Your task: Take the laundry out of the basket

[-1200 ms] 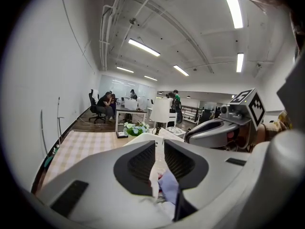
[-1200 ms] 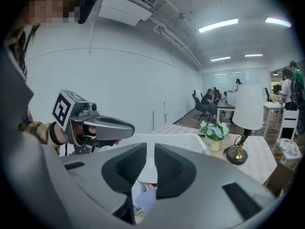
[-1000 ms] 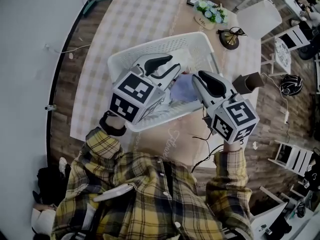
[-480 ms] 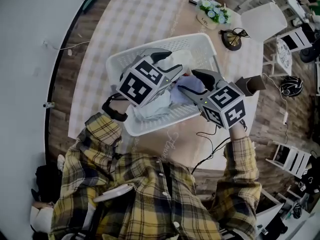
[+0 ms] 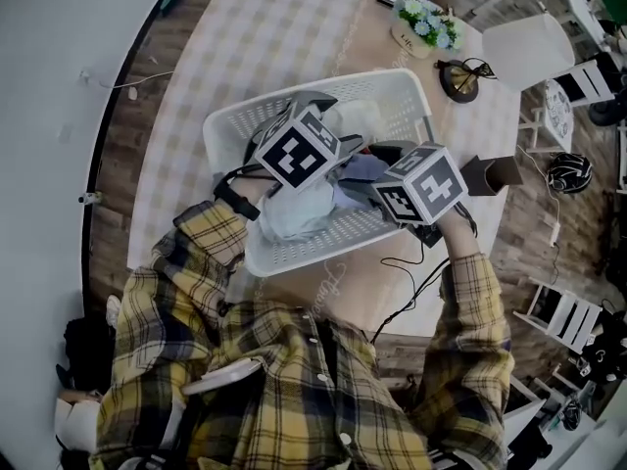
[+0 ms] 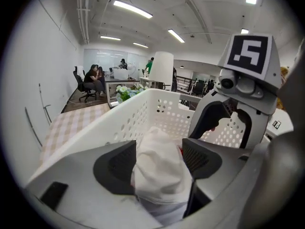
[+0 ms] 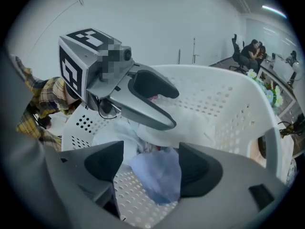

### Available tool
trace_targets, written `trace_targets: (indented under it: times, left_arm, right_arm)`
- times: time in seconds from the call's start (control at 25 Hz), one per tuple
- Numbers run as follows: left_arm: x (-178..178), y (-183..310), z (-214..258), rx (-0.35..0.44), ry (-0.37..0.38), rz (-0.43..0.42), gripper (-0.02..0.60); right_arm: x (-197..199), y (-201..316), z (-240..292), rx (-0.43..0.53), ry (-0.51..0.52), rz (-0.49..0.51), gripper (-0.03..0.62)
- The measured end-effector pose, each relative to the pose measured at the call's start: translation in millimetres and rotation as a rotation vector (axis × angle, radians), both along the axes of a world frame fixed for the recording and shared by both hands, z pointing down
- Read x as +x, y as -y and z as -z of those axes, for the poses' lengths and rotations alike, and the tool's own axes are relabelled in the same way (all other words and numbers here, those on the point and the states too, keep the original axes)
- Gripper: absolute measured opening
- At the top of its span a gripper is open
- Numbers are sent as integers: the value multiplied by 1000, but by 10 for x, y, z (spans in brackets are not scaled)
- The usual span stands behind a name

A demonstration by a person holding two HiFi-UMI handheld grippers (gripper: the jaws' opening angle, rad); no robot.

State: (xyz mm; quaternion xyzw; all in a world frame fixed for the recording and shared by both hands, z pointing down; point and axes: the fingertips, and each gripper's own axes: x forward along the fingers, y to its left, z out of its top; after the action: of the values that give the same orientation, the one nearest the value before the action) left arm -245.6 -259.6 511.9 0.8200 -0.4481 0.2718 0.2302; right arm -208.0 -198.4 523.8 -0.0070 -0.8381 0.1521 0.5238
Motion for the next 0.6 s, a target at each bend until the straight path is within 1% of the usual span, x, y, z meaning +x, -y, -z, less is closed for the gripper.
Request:
trace_targets:
  times: [0.08,0.2,0.32,0.4,0.6]
  left_arm:
    - [25,-31,-101,-23,3,-7,341]
    - [50,-12,-244,-54,22,-26,359]
    - [37,60,-374,-75,47,-41,359]
    - [29,81,-453,-87,62,-50,373]
    - [53,-53,-659,-122,115,-65,374]
  right_arm:
    - [19,-33,-71,-21,-38,17,396]
    - [27,82,-206,-2,-82,22,397]
    - [38,213,-397,-12,-132,10,397]
    - [52,256,-512,-10,-173,13,397]
    - [221,15,-823,-72,-321,76,397]
